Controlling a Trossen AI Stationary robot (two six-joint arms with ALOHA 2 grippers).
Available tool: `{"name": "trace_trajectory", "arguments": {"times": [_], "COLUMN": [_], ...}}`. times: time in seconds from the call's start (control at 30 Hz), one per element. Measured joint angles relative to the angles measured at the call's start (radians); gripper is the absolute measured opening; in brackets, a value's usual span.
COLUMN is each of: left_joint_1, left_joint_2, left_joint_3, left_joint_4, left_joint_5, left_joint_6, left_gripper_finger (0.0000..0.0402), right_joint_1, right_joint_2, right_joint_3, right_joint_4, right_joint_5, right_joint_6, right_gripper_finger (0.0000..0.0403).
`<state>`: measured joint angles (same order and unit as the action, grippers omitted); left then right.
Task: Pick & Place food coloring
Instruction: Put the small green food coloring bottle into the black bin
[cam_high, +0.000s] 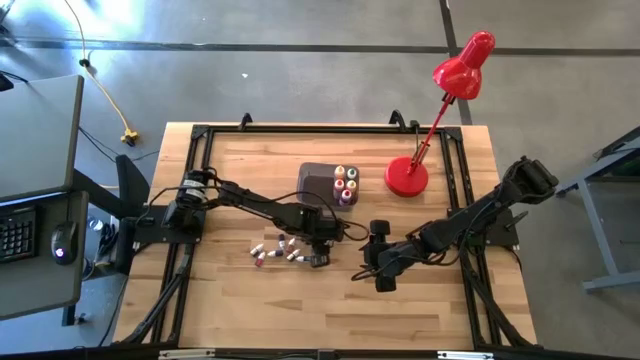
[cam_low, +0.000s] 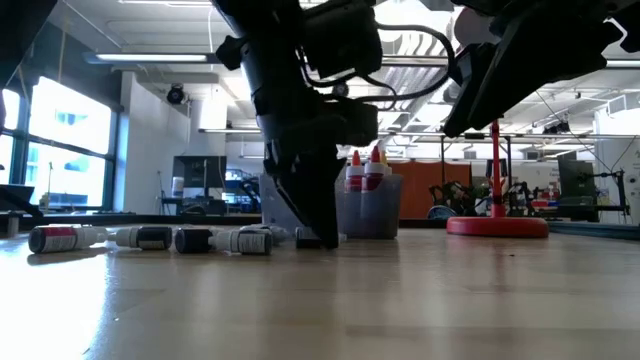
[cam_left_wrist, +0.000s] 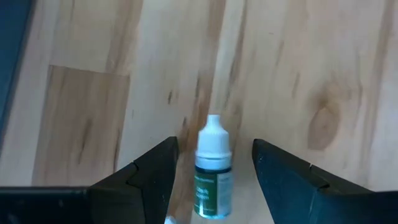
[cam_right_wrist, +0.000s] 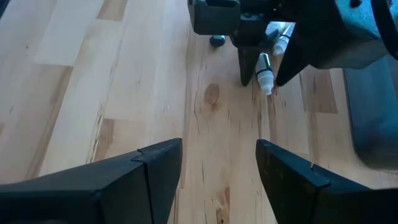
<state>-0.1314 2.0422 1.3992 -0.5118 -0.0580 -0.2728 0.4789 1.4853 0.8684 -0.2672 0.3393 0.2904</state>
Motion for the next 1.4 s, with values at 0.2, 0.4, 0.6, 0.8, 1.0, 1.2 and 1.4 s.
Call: {"name": "trace_trajectory", "arguments": {"times": [0.2, 0.4, 0.6, 0.8, 1.0, 1.2, 1.4], "left_joint_1": [0.000, 0.001, 0.001, -0.001, -0.017, -0.060, -0.111], "left_joint_2": [0.000, 0.000, -0.005, -0.018, -0.033, -0.104, -0.257], "left_joint_3": [-0.001, -0.002, 0.014, 0.122, 0.300, 0.465, 0.480], "left_joint_4": [-0.001, -0.003, -0.029, -0.094, -0.297, -0.604, -0.694], "left_joint_5": [-0.005, -0.009, -0.008, -0.029, -0.161, -0.408, -0.623], "left_joint_6": [0.007, 0.004, 0.004, 0.049, 0.079, 0.082, 0.030], "left_gripper_finger": [0.0180, 0.0120, 0.0079, 0.0066, 0.0064, 0.0063, 0.0063], "right_joint_1": [0.000, 0.000, 0.000, 0.000, 0.013, 0.043, 0.067], "right_joint_2": [0.000, 0.000, 0.000, 0.000, 0.000, 0.000, 0.000], "right_joint_3": [0.000, 0.000, 0.000, 0.000, 0.000, 0.000, 0.000], "right_joint_4": [0.001, 0.001, 0.001, 0.002, -0.002, -0.014, -0.032], "right_joint_5": [-0.001, -0.001, -0.001, -0.001, 0.026, 0.084, 0.127], "right_joint_6": [0.000, -0.002, -0.002, 0.003, 0.018, 0.016, 0.020], "right_gripper_finger": [0.0199, 0.0199, 0.0199, 0.0199, 0.0199, 0.0199, 0.0199]}}
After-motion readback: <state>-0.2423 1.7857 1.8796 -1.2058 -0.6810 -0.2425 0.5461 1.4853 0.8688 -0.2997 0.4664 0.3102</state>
